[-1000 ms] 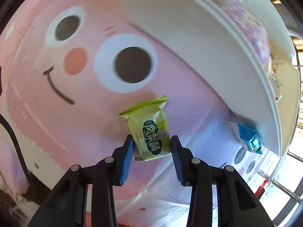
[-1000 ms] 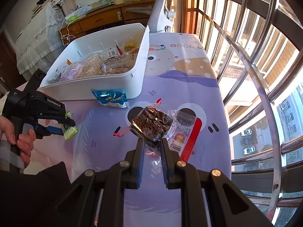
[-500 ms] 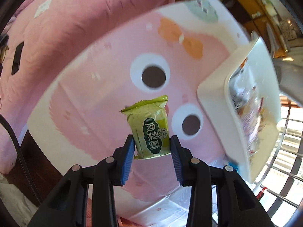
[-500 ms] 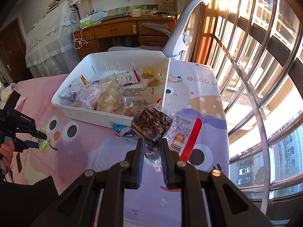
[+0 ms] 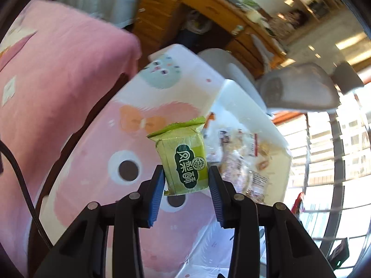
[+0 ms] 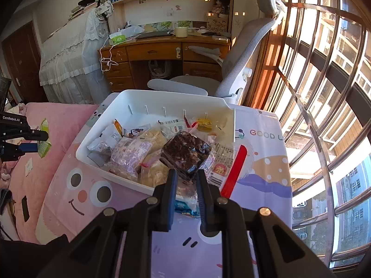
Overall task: Organize snacks
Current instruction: 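Lower both packets into the basket and open both grippers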
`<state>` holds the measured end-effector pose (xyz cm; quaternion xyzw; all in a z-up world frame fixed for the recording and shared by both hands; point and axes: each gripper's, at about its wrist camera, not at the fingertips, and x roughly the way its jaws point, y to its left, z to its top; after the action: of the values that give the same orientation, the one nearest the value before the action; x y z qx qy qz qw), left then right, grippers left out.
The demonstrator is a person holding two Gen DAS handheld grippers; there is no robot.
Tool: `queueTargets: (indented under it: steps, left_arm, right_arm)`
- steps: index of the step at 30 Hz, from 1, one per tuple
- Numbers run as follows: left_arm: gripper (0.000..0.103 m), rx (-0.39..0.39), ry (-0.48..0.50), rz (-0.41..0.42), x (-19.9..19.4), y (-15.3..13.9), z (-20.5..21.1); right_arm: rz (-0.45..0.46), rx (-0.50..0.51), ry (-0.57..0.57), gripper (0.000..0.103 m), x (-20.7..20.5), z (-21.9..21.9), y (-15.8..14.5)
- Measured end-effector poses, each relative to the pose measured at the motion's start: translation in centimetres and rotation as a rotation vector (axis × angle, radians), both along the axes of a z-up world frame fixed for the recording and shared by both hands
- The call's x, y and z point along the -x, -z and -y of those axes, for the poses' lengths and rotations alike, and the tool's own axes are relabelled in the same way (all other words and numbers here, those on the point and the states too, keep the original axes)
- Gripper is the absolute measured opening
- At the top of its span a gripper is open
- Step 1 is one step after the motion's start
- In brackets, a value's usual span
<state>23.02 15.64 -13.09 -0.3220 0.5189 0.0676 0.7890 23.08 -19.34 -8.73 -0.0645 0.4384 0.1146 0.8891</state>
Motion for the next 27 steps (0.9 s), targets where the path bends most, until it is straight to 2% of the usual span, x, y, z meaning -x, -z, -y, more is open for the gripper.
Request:
queueTargets:
  steps: [3,9,10,12,14,21,27]
  left_arm:
    - [0.037,-0.007,0.133,0.06,-1.8,-0.7,1.6]
    - [0.037,0.052,0.321,0.159,-4.6,-1.3,4.4]
    - [0.038,0.047,0.34,0.165,-5.1,-1.3,4.9]
    - [0.049,0.026,0.377,0.171,-5.5,-1.5,5.8]
    - [0.055,0.018,0.402,0.158,-6.0,-1.5,6.4]
    - [0.061,0.04,0.412,0.098,-6.3,-0.1,6.6]
    - [0.074,-0.001,0.409,0.069,-5.6,0.4,6.2]
  right_arm:
    - [0.012,-0.01,0.003,0.017,-0.7,-0.9,-0.2]
    - [0.026,-0.01,0.011,0.014,-2.3,-2.6,-0.1]
    - [0.02,-0.009,0.017,0.014,-2.5,-2.7,0.0]
    - [0.003,-0.014,0.033,0.014,-2.8,-2.8,0.3]
    - [-0.013,-0.018,0.043,0.014,-2.8,-2.8,0.7]
    - [-0.074,-0.059,0.108,0.014,-2.2,-1.5,1.8]
    - [-0.113,-0.074,0.156,0.014,-1.6,-0.5,2.5]
